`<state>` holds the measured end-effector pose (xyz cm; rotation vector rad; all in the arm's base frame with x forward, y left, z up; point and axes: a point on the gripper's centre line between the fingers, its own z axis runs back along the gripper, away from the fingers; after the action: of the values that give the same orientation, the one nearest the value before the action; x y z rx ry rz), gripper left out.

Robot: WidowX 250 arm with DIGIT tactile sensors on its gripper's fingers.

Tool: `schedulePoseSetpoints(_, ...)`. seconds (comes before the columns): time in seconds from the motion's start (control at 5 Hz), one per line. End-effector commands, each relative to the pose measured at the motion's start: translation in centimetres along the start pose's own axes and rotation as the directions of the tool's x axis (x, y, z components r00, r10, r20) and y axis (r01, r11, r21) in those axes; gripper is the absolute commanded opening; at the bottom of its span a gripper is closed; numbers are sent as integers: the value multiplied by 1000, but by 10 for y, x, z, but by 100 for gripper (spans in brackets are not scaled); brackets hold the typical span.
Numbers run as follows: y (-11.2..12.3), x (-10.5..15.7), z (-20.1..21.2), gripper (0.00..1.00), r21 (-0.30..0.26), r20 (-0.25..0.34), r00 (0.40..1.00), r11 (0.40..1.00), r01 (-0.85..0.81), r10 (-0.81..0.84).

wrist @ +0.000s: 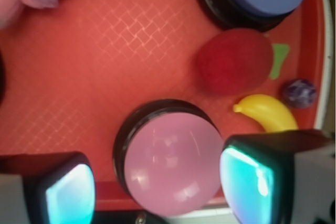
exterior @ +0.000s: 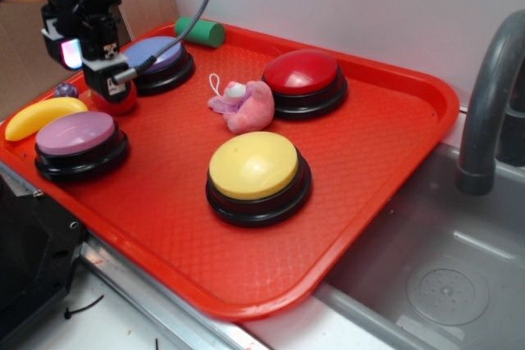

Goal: Push the pink button.

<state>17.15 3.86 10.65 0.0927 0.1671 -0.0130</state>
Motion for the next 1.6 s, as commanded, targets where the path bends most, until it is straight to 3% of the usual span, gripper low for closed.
schedulePoseSetpoints(0.0,-8,10,29,100,8,32,999,999,-32,32)
schedulePoseSetpoints(0.8,-2,8,57,100,-24,58,997,999,-39,41)
schedulePoseSetpoints(1.4,-6,9,74,100,-12,104,994,999,-32,34)
